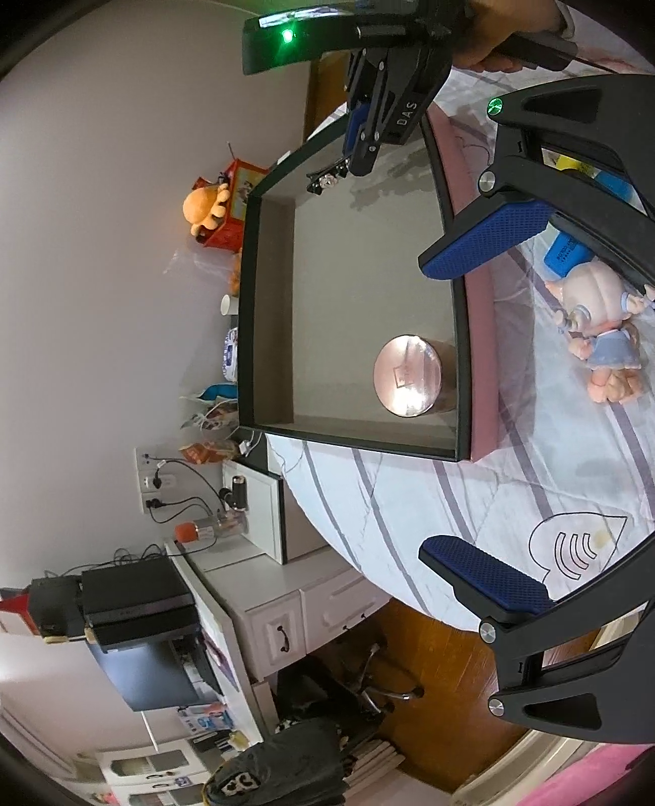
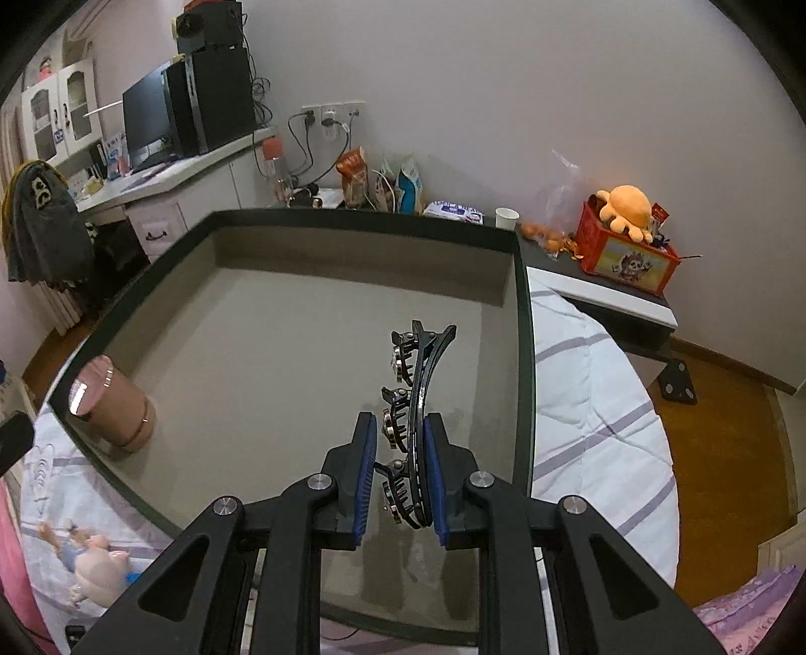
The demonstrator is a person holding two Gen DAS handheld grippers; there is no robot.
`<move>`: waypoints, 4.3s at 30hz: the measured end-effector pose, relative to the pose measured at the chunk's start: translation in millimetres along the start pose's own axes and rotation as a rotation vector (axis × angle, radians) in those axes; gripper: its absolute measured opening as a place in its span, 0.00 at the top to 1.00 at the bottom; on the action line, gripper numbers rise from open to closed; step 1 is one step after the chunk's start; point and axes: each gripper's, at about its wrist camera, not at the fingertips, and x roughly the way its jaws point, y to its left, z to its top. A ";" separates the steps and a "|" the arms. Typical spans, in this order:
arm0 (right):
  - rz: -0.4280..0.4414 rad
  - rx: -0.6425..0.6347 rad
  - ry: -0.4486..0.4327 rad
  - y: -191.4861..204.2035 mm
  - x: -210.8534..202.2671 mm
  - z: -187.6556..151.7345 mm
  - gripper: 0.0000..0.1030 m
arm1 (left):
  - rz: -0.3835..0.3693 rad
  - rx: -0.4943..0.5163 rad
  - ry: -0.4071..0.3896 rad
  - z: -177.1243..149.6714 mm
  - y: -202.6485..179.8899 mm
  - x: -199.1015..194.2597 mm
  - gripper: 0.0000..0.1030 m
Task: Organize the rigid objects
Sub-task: 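Carry the hair clip with the right gripper into the box and release, then withdraw the right gripper while the left gripper grasps the clear blue-capped tube, then carry the clear tube with the left gripper into the box and lower it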
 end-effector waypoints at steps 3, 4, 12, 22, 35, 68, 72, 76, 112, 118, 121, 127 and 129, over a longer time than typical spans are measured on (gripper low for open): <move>-0.024 -0.007 0.002 -1.8 1.2 -3.1 0.81 | 0.003 0.000 0.000 -2.3 -0.4 -3.6 0.00; -0.030 -0.010 0.000 -1.6 0.3 -4.5 0.81 | 0.004 0.001 0.000 -2.7 -0.5 -4.3 0.00; -0.039 -0.031 -0.044 4.8 -19.4 -8.2 0.41 | 0.012 0.004 -0.022 -8.4 1.3 -27.9 0.00; -0.022 -0.032 -0.127 8.3 -78.9 -25.8 0.32 | 0.006 0.014 -0.069 -22.5 0.4 -74.5 0.00; 0.015 -0.011 -0.227 19.9 -170.0 -85.1 0.22 | -0.021 0.012 -0.124 -57.5 5.8 -134.4 0.00; 0.020 0.067 -0.132 -8.6 -155.1 -130.8 0.21 | -0.247 0.201 0.075 -117.5 -85.4 -89.0 0.20; 0.021 0.087 -0.118 -22.2 -148.1 -134.3 0.21 | -0.247 0.219 0.120 -120.8 -100.5 -72.3 0.29; 0.032 0.099 -0.102 -33.9 -138.3 -135.1 0.21 | -0.255 0.227 0.169 -122.5 -109.6 -56.8 0.50; 0.084 0.037 -0.221 -20.9 -121.8 -38.9 0.21 | -0.152 0.107 -0.039 13.7 -60.4 -35.1 0.74; 0.077 0.054 -0.228 -31.7 -96.7 -14.0 0.21 | -0.140 0.092 0.000 45.0 -55.6 12.0 0.74; 0.074 0.060 -0.220 -35.0 -80.9 -5.7 0.21 | -0.125 0.090 0.036 52.1 -56.2 38.6 0.74; 0.080 0.051 -0.176 -33.0 -47.1 3.8 0.21 | -0.124 0.097 0.102 46.9 -60.7 76.6 0.74; 0.085 0.048 -0.158 -31.8 -36.7 4.5 0.21 | -0.119 0.100 0.121 44.2 -62.0 86.3 0.74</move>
